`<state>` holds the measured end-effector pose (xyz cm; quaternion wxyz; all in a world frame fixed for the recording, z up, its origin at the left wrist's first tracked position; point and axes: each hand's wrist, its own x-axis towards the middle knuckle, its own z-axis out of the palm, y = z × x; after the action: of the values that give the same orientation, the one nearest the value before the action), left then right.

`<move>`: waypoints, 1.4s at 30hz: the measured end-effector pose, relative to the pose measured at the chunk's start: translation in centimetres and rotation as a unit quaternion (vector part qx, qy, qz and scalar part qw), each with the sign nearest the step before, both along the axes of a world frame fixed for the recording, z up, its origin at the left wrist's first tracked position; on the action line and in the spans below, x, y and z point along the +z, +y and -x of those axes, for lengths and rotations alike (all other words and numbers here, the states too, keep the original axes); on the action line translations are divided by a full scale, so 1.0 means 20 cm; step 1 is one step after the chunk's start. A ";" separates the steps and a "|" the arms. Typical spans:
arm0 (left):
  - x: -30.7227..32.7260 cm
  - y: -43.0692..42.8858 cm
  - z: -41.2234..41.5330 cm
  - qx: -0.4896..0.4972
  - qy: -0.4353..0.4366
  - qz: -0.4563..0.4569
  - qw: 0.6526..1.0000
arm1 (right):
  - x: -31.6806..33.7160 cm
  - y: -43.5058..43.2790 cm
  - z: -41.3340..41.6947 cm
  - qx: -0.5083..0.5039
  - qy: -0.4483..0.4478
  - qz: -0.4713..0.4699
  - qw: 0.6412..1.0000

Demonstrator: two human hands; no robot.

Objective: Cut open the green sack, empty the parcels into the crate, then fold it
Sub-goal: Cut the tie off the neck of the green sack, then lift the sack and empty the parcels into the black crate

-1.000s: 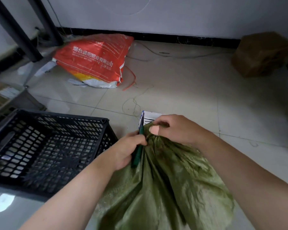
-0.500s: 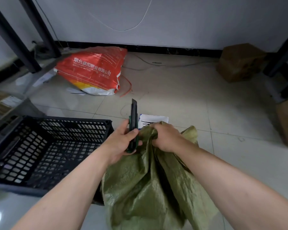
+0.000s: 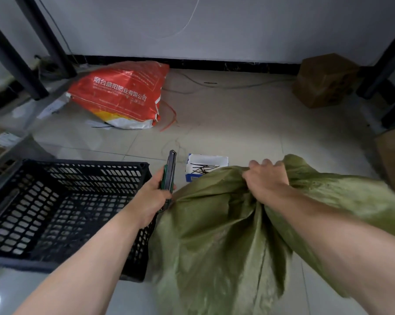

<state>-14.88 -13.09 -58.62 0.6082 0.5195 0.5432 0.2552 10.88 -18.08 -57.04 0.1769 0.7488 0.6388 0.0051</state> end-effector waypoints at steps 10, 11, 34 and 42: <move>-0.23 -0.16 -0.19 0.095 -0.082 0.098 0.987 | 0.05 0.16 -0.10 -0.089 0.033 -0.142 0.985; -0.25 -0.16 -0.22 0.097 -0.099 0.101 0.985 | 0.06 0.18 -0.08 -0.091 0.039 -0.146 0.984; -0.76 -0.13 0.03 0.021 0.361 0.118 0.925 | -0.21 0.24 0.12 -0.083 0.067 -0.113 0.988; -0.91 -0.12 0.03 0.048 0.372 0.120 0.919 | -0.24 0.24 0.11 -0.077 0.063 -0.126 0.987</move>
<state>-15.39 -15.45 -76.86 0.4072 0.4736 0.7809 0.0054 8.62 -13.30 -61.89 0.0409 0.8109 0.5832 0.0247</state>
